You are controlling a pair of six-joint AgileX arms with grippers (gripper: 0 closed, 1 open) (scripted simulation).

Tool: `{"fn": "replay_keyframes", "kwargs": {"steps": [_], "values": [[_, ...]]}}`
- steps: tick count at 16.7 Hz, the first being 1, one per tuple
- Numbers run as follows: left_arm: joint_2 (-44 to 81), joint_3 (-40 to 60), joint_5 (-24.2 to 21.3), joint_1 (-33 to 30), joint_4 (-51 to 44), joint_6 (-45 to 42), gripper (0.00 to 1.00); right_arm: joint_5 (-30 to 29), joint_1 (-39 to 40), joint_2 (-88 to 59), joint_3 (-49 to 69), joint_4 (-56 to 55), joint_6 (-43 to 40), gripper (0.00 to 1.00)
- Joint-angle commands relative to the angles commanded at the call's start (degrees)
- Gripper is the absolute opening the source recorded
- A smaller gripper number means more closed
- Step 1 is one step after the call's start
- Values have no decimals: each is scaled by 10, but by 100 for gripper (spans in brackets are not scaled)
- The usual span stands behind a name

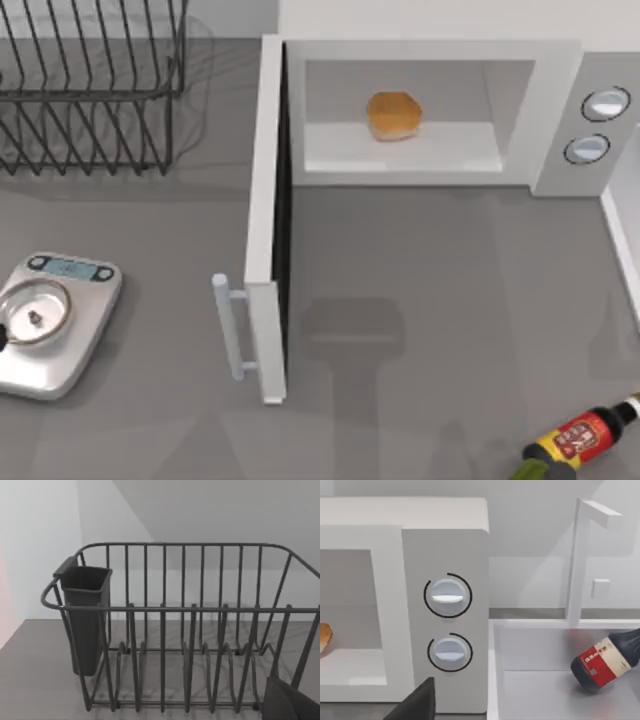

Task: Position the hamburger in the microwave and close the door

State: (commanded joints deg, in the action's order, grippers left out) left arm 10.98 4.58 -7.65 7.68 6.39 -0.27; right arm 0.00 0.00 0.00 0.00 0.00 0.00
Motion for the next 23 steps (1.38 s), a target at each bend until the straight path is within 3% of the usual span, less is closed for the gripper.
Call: {"fn": "replay_keyframes", "kwargs": {"steps": [4, 18, 23], "values": [[-1, 10, 14, -14, -10, 0, 0, 0, 0, 0, 0, 0, 0, 100], [32, 37, -23, 21, -5, 1, 0, 0, 0, 0, 0, 0, 0, 100], [109, 127, 46, -64, -74, 65, 0, 0, 0, 0, 0, 0, 0, 100]]}}
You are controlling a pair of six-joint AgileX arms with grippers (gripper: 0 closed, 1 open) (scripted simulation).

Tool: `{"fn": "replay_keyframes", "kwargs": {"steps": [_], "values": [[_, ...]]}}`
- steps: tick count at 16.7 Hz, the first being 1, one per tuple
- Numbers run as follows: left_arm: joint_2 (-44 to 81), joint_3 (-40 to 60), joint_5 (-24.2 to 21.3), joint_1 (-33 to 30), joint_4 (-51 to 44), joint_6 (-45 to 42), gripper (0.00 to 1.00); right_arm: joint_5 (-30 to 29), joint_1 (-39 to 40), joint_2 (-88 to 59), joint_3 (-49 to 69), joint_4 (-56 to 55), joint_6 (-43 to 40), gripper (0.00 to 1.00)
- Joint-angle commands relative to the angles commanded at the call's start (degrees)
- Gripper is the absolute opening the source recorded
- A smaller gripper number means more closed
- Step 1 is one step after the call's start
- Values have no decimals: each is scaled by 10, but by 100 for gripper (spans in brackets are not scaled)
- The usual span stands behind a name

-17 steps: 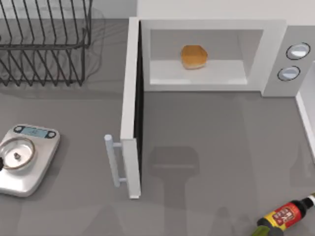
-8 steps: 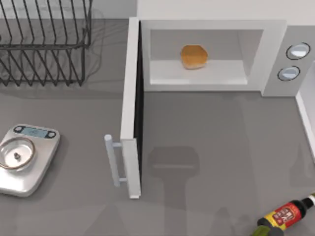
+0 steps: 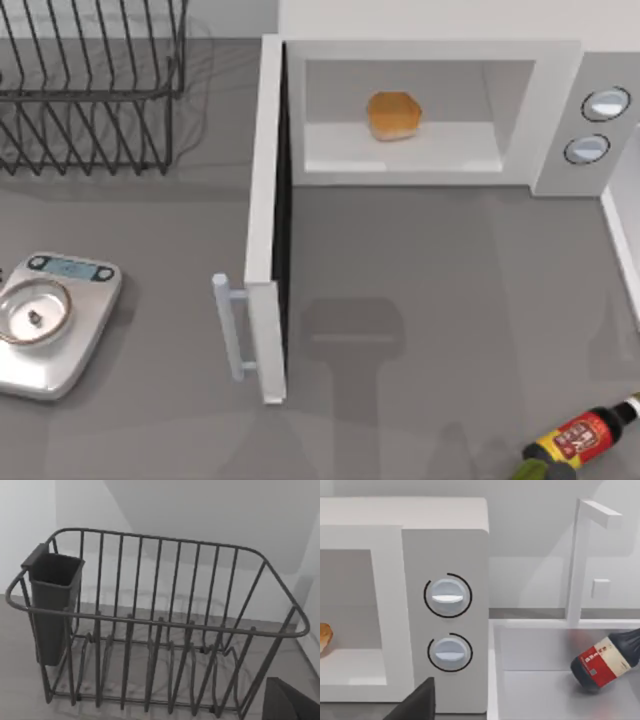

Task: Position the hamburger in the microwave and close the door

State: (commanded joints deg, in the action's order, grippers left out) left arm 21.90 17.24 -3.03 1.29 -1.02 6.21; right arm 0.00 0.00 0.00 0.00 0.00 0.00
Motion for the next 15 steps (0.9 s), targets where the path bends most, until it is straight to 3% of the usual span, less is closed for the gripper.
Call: {"fn": "replay_keyframes", "kwargs": {"steps": [6, 11, 15], "values": [[241, 126, 116, -175, -168, 76, 0, 0, 0, 0, 0, 0, 0, 100], [362, 240, 227, -313, -281, 141, 0, 0, 0, 0, 0, 0, 0, 100], [402, 276, 254, -350, -315, 179, 0, 0, 0, 0, 0, 0, 0, 100]]}}
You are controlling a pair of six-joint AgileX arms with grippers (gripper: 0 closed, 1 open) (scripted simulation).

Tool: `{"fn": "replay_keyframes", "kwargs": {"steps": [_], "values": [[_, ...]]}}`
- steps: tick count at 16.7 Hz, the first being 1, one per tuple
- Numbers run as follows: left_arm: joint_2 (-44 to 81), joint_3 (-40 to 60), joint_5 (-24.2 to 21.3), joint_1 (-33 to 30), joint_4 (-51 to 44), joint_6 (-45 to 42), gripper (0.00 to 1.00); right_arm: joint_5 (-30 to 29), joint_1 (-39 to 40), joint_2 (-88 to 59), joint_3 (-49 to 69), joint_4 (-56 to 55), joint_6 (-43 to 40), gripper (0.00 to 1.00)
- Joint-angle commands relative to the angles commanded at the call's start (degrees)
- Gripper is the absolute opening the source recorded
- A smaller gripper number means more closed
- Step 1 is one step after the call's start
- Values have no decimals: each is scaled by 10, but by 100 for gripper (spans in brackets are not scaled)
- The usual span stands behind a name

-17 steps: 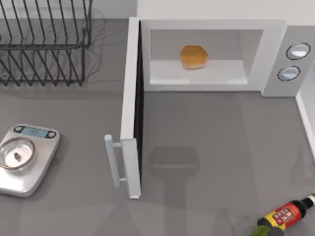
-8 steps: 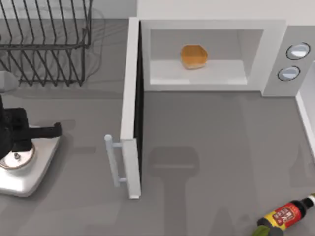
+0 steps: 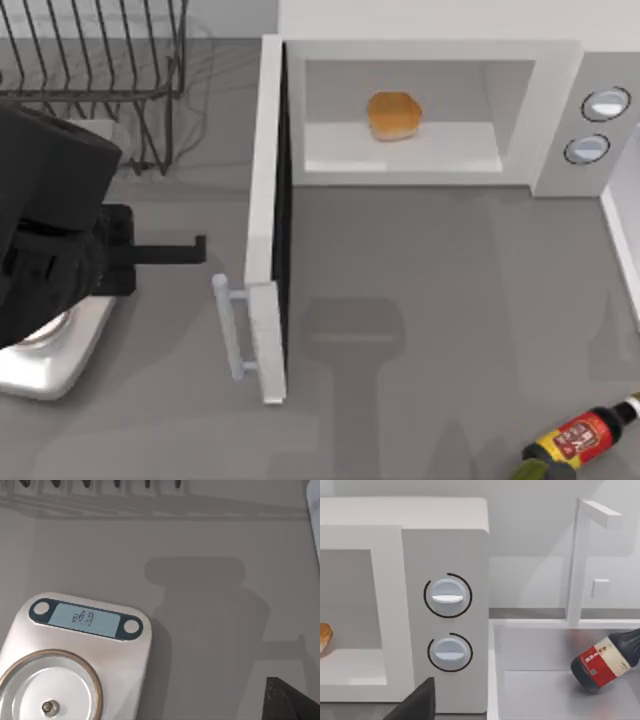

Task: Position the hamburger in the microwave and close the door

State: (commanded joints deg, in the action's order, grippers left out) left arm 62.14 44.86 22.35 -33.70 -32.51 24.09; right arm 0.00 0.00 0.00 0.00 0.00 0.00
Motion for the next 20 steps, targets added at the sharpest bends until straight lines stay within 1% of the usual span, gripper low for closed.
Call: {"fn": "replay_keyframes", "kwargs": {"steps": [4, 6, 17, 20], "values": [[-2, -2, -2, 2, 3, 0, 0, 0, 0, 0, 0, 0, 0, 100], [5, -14, -2, 2, 19, 0, 0, 0, 0, 0, 0, 0, 0, 100], [58, -128, -2, 2, 186, -2, 0, 0, 0, 0, 0, 0, 0, 100], [73, -167, -2, 2, 246, -3, 0, 0, 0, 0, 0, 0, 0, 100]]}}
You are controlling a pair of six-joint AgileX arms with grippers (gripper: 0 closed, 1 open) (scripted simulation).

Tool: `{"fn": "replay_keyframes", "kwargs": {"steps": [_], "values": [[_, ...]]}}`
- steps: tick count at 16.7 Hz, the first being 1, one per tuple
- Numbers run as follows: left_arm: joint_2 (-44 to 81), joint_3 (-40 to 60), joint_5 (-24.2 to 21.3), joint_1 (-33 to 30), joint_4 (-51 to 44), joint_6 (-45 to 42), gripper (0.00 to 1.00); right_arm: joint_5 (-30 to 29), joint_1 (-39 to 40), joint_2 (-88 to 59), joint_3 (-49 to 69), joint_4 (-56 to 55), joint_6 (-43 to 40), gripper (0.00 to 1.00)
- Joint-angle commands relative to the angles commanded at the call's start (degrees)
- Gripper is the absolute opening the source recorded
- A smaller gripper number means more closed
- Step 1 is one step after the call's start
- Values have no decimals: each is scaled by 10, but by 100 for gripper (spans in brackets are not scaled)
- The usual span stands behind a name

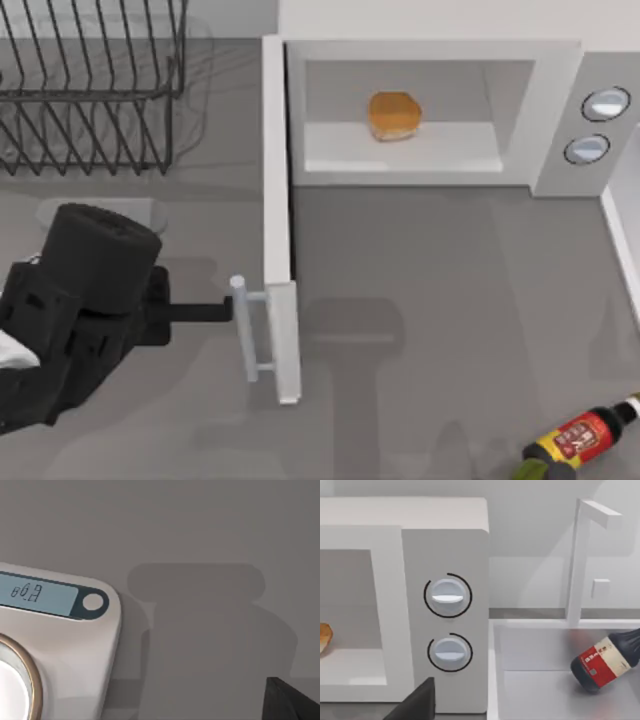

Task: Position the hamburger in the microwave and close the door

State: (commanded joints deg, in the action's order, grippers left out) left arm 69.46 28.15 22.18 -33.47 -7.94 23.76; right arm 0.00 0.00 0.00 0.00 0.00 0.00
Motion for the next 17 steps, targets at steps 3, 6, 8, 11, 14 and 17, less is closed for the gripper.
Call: {"fn": "replay_keyframes", "kwargs": {"steps": [3, 6, 8, 11, 14, 17], "values": [[13, -24, -1, 0, 33, 0, 0, 0, 0, 0, 0, 0, 0, 100], [13, -25, -1, 0, 33, 0, 0, 0, 0, 0, 0, 0, 0, 100], [10, -19, 0, -7, 31, 1, 0, 0, 0, 0, 0, 0, 0, 100], [47, 12, 22, -43, 20, 36, 0, 0, 0, 0, 0, 0, 0, 100], [98, 51, 46, -91, 6, 81, 0, 0, 0, 0, 0, 0, 0, 100], [140, 89, 72, -140, -5, 121, 0, 0, 0, 0, 0, 0, 0, 100]]}}
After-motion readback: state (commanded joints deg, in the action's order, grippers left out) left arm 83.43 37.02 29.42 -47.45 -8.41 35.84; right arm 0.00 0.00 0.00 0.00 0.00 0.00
